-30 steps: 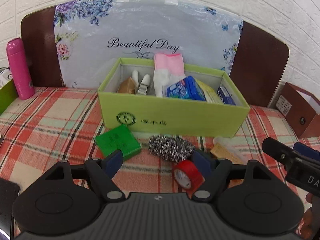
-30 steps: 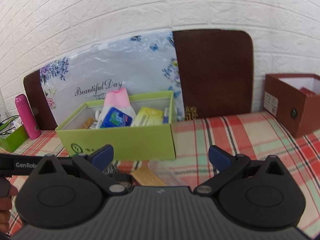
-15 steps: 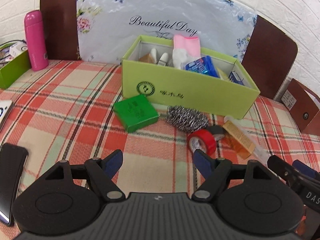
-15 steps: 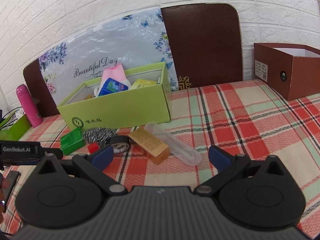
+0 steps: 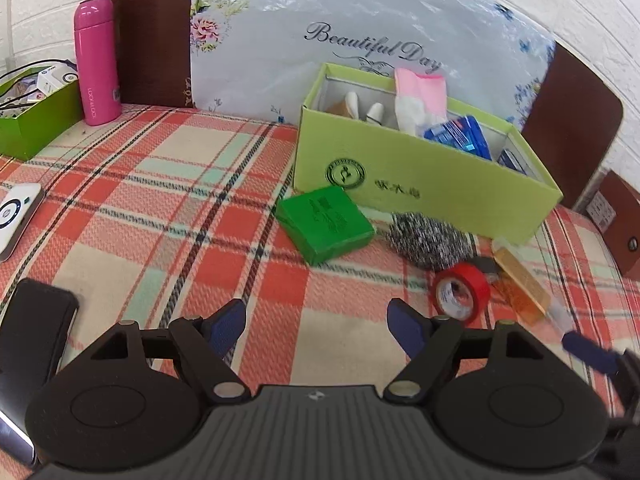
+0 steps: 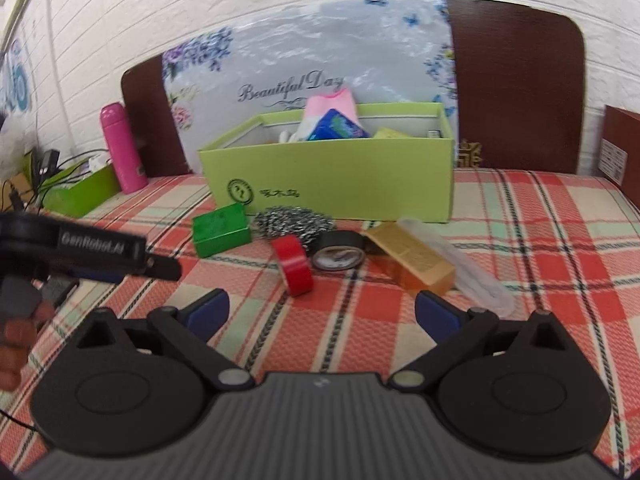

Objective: Organize objects
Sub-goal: 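Grasp the green soap box with the left gripper while the right grasps the red tape roll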

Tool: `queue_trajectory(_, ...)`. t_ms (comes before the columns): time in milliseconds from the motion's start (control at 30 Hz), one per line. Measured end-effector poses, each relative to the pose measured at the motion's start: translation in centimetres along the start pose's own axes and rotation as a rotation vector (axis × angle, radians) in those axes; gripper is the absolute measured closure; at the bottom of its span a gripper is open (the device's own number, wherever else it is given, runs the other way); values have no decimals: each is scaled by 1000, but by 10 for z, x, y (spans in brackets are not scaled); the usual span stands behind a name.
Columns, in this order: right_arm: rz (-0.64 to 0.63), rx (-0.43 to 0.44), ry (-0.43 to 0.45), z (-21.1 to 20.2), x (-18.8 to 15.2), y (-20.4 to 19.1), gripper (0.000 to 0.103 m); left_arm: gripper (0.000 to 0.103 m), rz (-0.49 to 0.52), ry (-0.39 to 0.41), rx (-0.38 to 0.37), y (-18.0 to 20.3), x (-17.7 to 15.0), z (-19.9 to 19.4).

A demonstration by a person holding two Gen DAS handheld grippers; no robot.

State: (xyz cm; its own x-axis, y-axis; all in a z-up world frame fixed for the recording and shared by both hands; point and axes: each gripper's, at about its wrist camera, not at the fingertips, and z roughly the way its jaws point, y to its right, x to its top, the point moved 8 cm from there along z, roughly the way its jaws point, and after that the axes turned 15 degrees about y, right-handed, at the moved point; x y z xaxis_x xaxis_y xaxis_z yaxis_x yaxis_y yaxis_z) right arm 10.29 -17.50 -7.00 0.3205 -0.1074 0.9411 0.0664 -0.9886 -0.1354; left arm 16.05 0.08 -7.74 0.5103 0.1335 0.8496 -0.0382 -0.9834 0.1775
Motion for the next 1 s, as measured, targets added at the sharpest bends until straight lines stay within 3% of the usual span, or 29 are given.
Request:
queue_trajectory(200, -81, 6, 4, 18, 1, -15, 16, 22, -132, 47, 19, 3, 34, 40)
queue_trajectory(400, -127, 20, 13, 22, 0, -21, 26, 22, -110, 24, 76, 9, 41, 84)
queue_trajectory(567, -149, 36, 3, 31, -5, -25, 34, 22, -81, -37, 82, 9, 28, 106)
queue_trajectory(700, -183, 42, 9, 42, -6, -28, 44, 33, -2, -4, -13, 7, 19, 94)
queue_trajectory(833, -185, 44, -7, 57, -8, -28, 57, 34, 63, -28, -102, 9, 7, 74)
queue_trajectory(933, -178, 49, -19, 63, -10, -26, 80, 34, 100, -40, -138, 9, -4, 56)
queue_trajectory(1000, -157, 53, -27, 59, -12, -22, 85, 33, 109, -60, -163, 9, -12, 44)
